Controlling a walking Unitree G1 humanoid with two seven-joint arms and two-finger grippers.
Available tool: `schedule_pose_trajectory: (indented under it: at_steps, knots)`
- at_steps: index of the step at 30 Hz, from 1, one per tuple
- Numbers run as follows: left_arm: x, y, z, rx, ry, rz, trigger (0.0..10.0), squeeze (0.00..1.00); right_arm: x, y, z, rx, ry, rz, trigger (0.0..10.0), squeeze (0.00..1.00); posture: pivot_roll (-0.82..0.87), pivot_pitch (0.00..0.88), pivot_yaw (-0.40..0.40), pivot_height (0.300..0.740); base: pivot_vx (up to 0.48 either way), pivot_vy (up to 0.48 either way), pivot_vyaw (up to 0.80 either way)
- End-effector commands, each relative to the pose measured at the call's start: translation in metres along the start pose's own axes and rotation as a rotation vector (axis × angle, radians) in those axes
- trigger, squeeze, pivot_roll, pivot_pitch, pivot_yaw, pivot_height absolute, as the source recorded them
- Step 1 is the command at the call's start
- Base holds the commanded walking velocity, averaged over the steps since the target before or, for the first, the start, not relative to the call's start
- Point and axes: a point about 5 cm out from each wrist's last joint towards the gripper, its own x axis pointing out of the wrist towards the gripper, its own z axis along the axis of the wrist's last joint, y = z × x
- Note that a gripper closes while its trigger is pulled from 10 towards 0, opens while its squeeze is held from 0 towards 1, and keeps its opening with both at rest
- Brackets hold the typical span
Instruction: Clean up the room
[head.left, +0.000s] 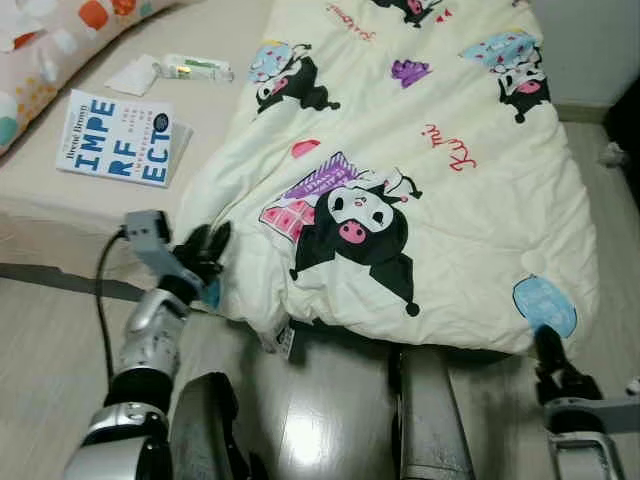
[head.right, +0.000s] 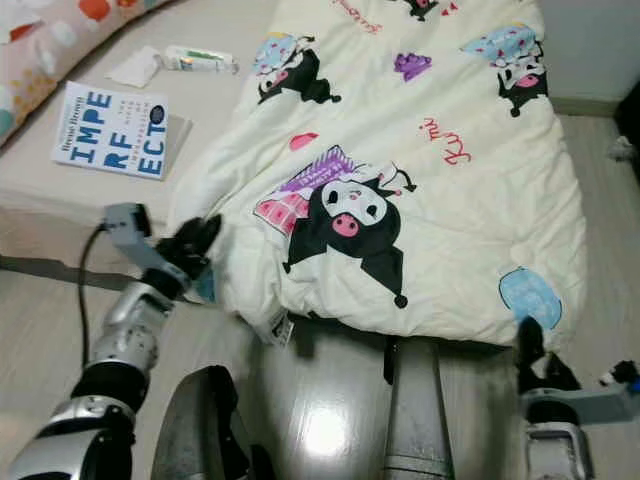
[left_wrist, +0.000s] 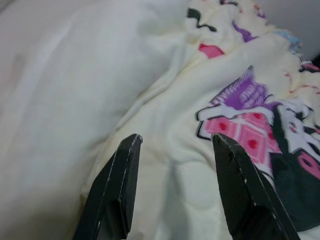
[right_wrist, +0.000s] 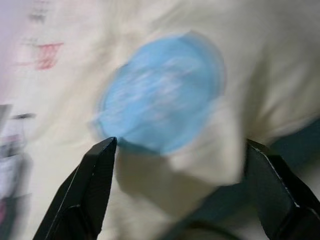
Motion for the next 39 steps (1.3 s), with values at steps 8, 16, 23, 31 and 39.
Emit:
schedule_pose_trajectory:
  at_steps: [8, 16, 23, 31, 39]
  knots:
    - [-0.009, 0.018, 0.008, 0.023, 0.000, 0.056, 10.0, 0.00, 0.001, -0.015, -0.021, 0.002, 0.069, -0.080, 10.0, 0.00, -0.12, 0.307, 0.134, 0.497, 0.000, 0.000, 0.00]
    - [-0.011, 0.015, 0.011, 0.027, 0.001, 0.051, 10.0, 0.00, -0.002, -0.037, -0.006, -0.029, -0.005, -0.188, 0.0, 0.00, -0.12, 0.301, 0.130, 0.497, 0.000, 0.000, 0.00]
    - [-0.011, 0.013, 0.005, 0.022, 0.008, 0.051, 10.0, 0.00, -0.018, -0.057, 0.020, -0.127, -0.093, -0.329, 0.0, 0.00, -0.15, 0.295, 0.113, 0.497, 0.000, 0.000, 0.00]
    - [-0.009, 0.010, 0.002, 0.020, 0.014, 0.051, 10.0, 0.00, -0.027, -0.067, 0.026, -0.186, -0.108, -0.395, 0.0, 0.00, -0.17, 0.283, 0.106, 0.497, 0.000, 0.000, 0.00]
    - [-0.008, 0.007, -0.002, 0.013, 0.022, 0.045, 10.0, 0.00, -0.010, -0.024, 0.002, -0.081, 0.054, -0.041, 10.0, 0.02, -0.18, 0.282, 0.105, 0.497, 0.000, 0.000, 0.00]
